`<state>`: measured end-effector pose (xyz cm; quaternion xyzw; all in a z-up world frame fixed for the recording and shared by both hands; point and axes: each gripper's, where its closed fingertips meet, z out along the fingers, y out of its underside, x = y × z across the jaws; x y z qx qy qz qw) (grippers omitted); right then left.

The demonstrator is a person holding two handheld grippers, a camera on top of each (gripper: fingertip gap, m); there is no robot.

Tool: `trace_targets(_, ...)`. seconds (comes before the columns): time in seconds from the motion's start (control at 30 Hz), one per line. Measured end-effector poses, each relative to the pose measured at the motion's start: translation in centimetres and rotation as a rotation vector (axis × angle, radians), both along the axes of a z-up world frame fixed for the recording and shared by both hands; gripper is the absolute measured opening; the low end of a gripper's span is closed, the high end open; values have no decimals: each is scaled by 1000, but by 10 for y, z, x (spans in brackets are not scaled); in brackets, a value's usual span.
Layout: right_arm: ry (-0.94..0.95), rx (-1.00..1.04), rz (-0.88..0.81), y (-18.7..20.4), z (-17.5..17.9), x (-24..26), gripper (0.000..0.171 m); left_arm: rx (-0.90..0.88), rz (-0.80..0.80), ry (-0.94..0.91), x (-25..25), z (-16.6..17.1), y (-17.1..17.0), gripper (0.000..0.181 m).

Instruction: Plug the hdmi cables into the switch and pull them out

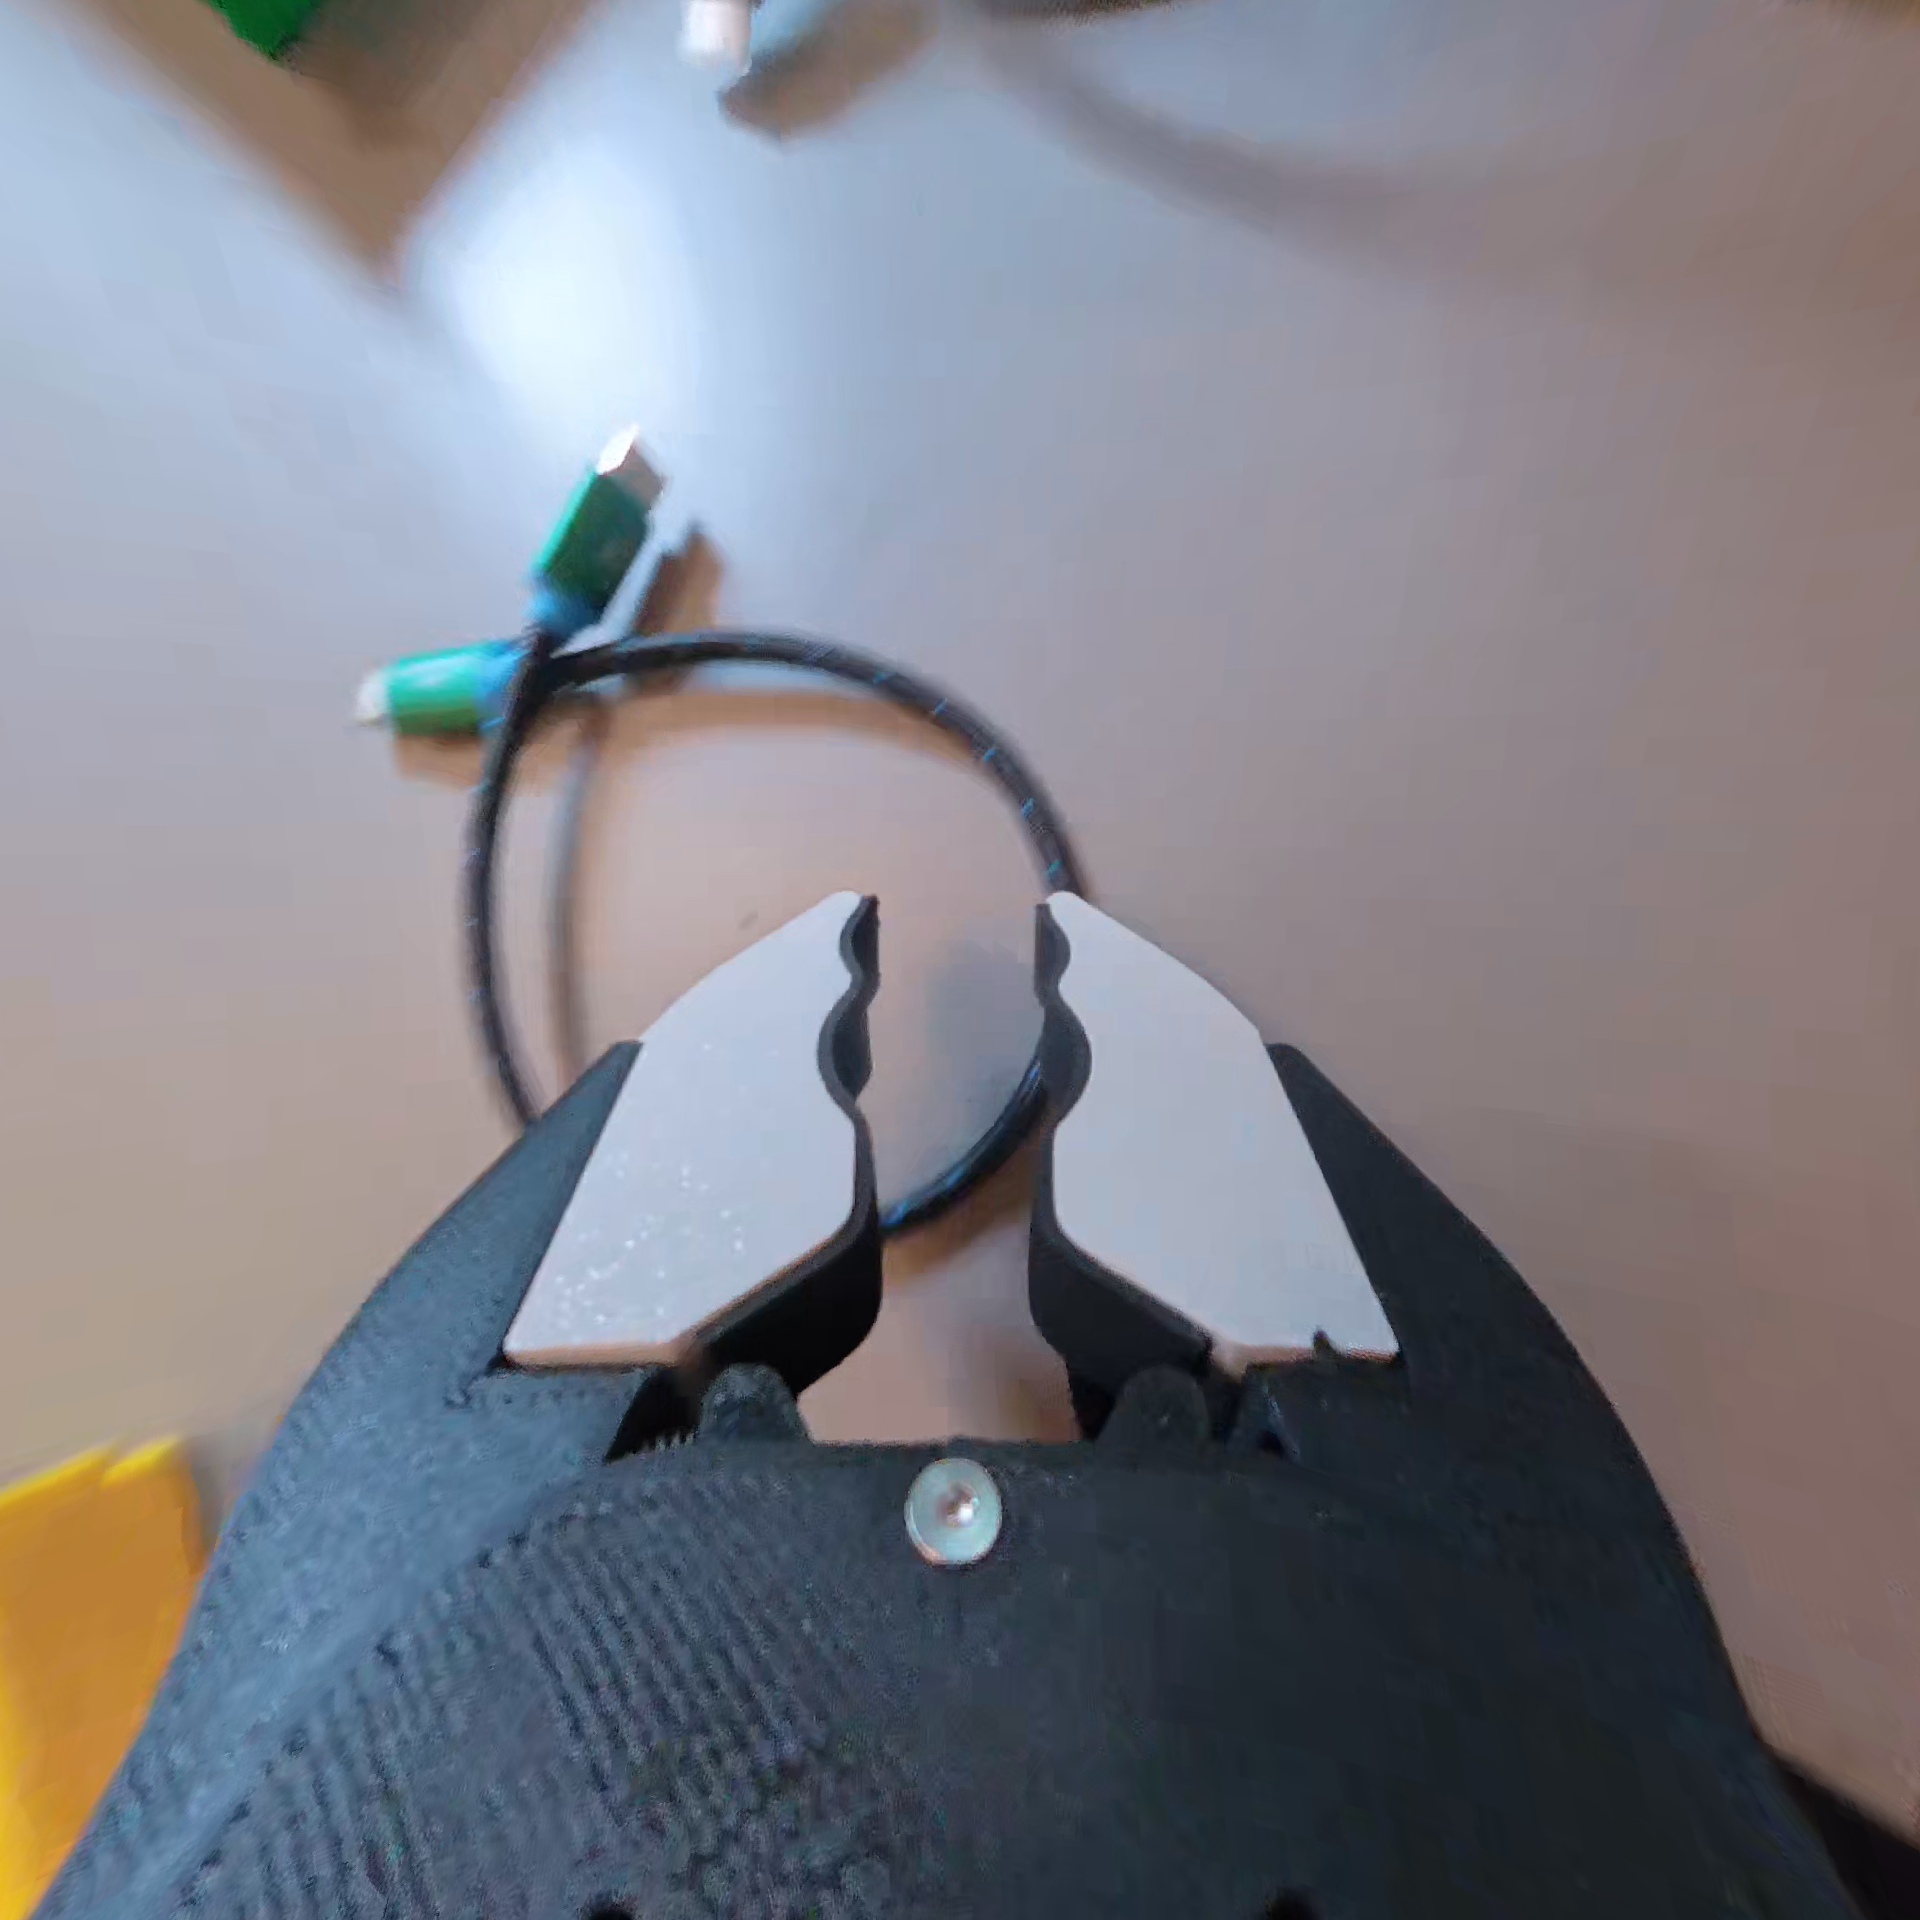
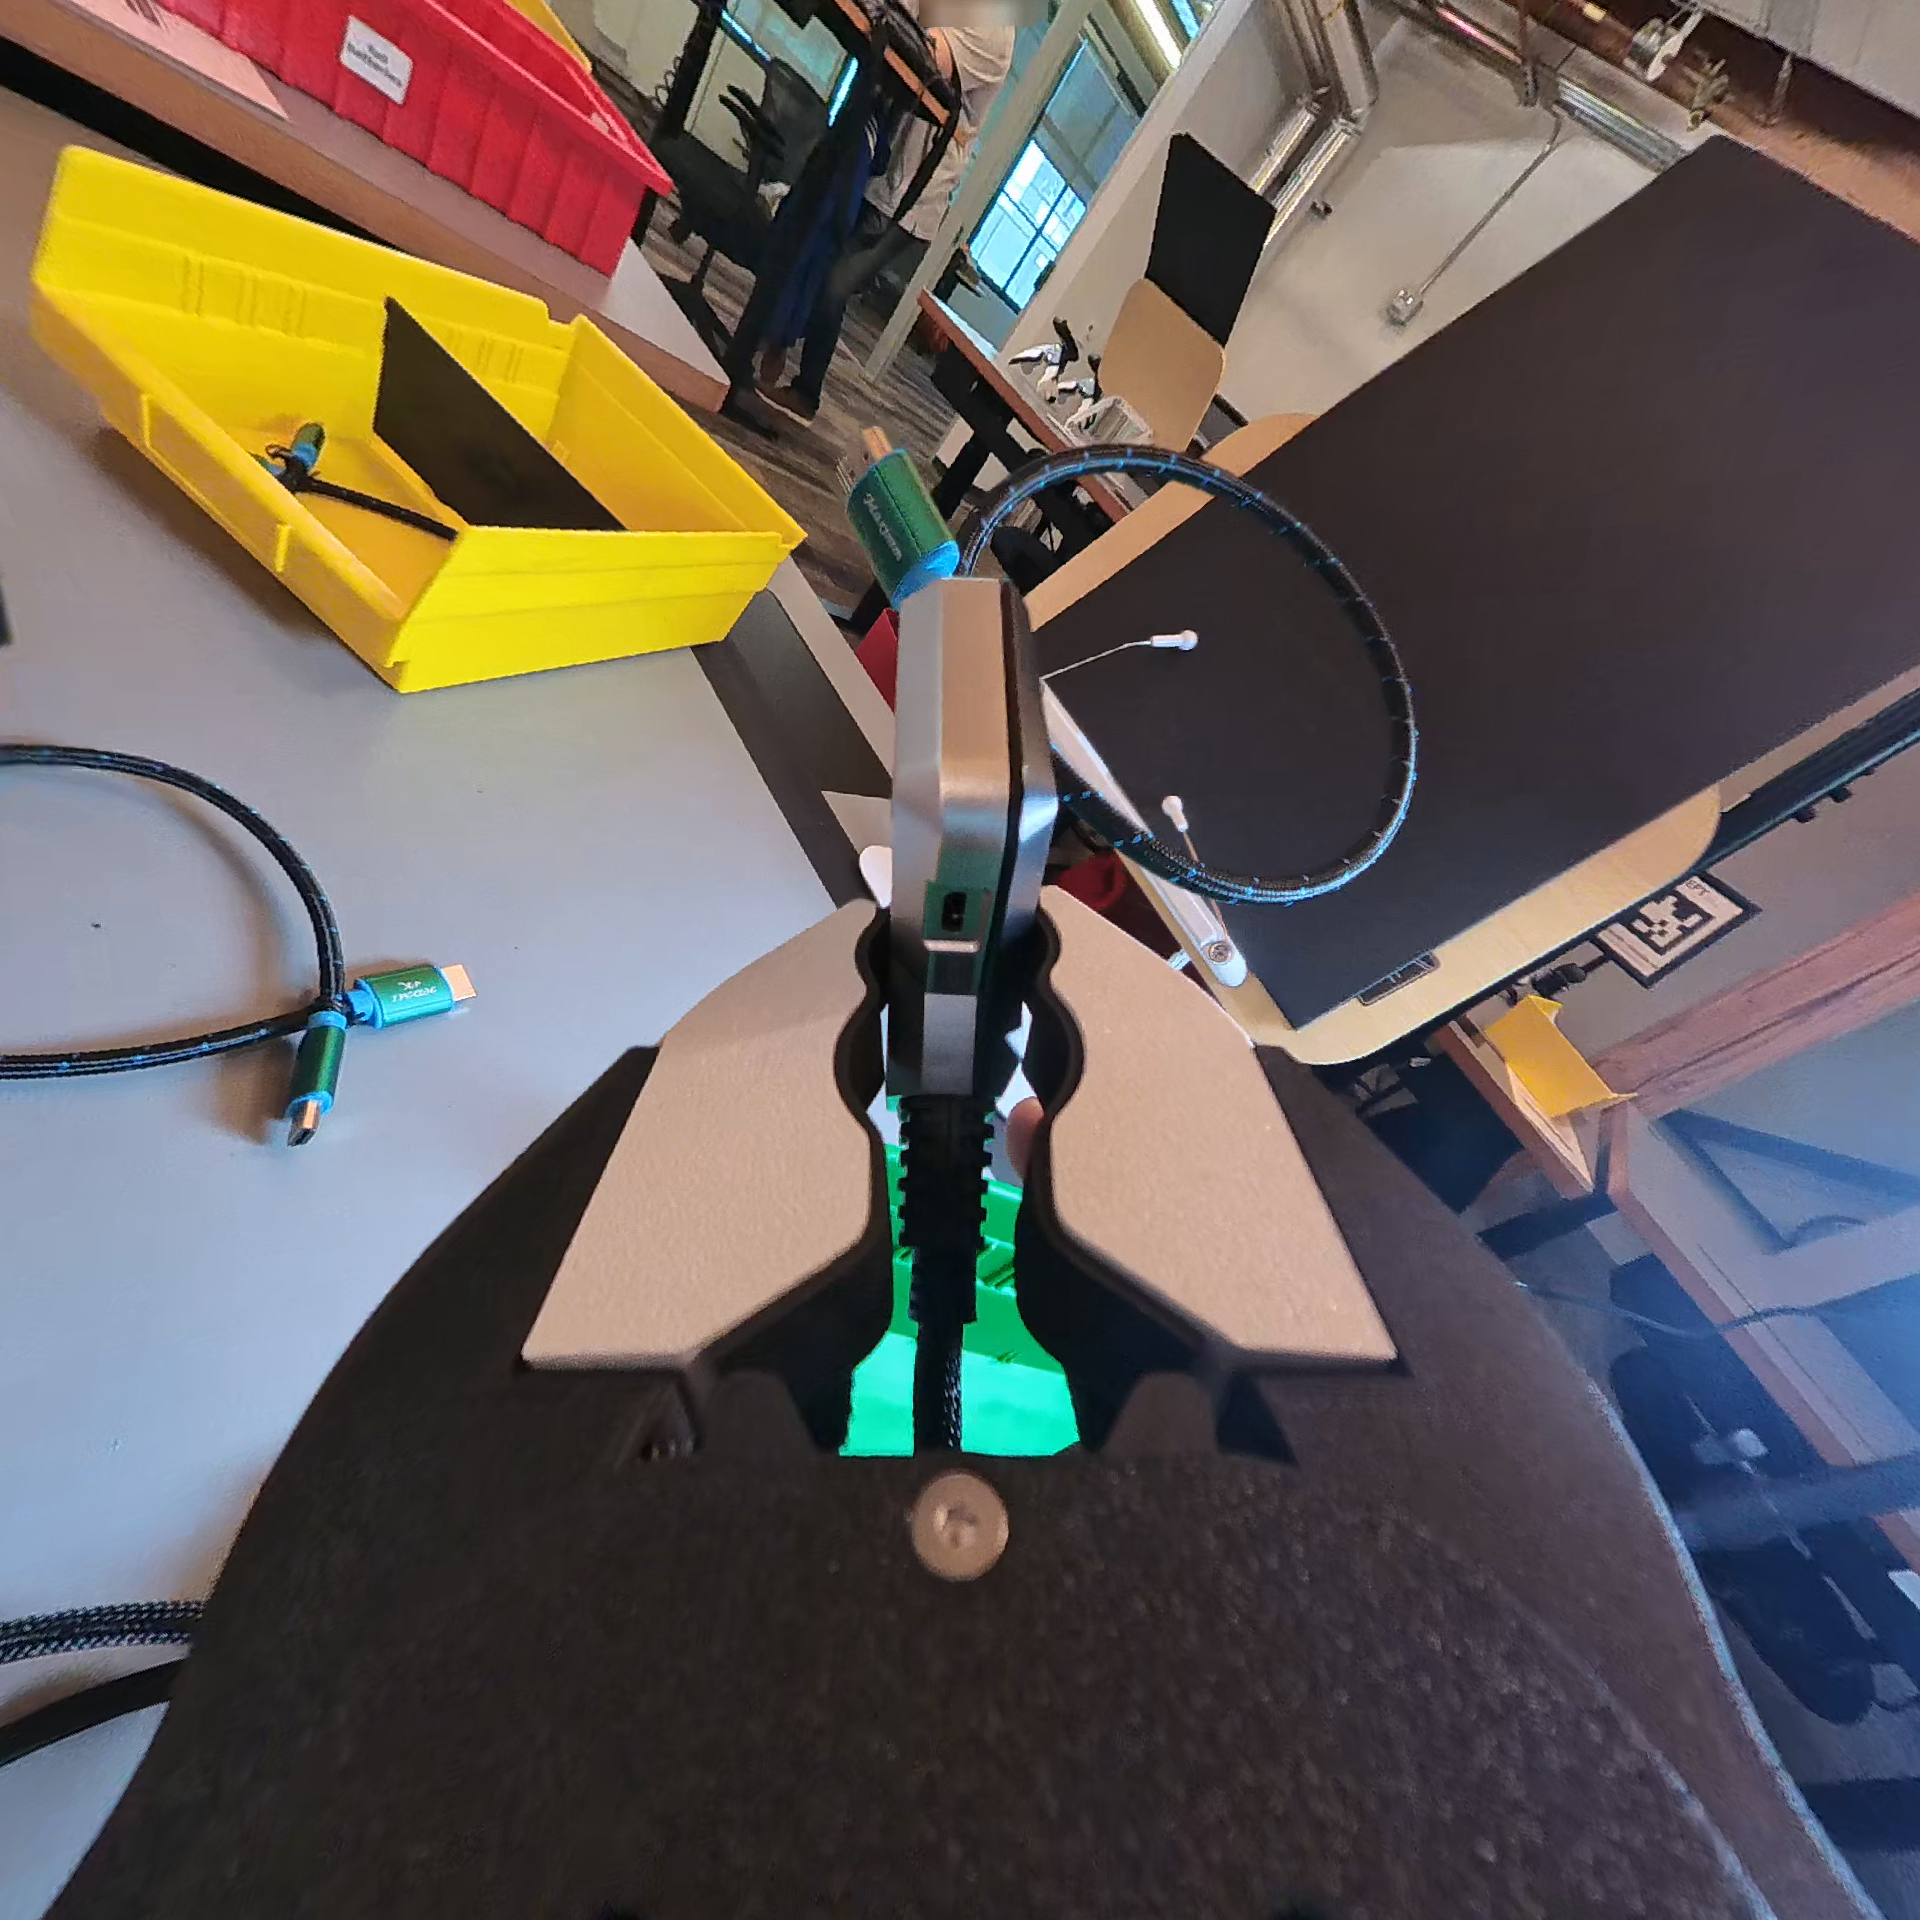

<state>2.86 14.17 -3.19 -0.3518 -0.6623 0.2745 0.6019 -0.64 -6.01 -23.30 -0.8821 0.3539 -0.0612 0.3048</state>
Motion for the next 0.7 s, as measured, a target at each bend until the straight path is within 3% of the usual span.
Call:
trace_targets(0.07, -8, 10, -3, 0, -1, 1, 22, -54, -5, -55, 21, -16, 4, 31)
trace_targets(0.2, 8, -8, -12, 6, 2, 4, 23, -64, -123, 14, 28, -21, -4, 9)
trace_targets(0.27, 14, -18, -16, 10, 3, 6, 23, -129, -234, 137, 10, -22, -26, 8)
trace_targets(0.37, 20, -22, -16, 10, 4, 7, 23, -151, -207, 354, -47, -15, -36, 13)
trace_targets(0.53, 14, -16, -2, 4, 3, 2, 23, 22, -63, 121, -41, 25, -15, 26)
trace_targets(0.7, -18, 1, 1, -1, -5, -2, 23, 41, -47, 185, -29, 7, 22, 33)
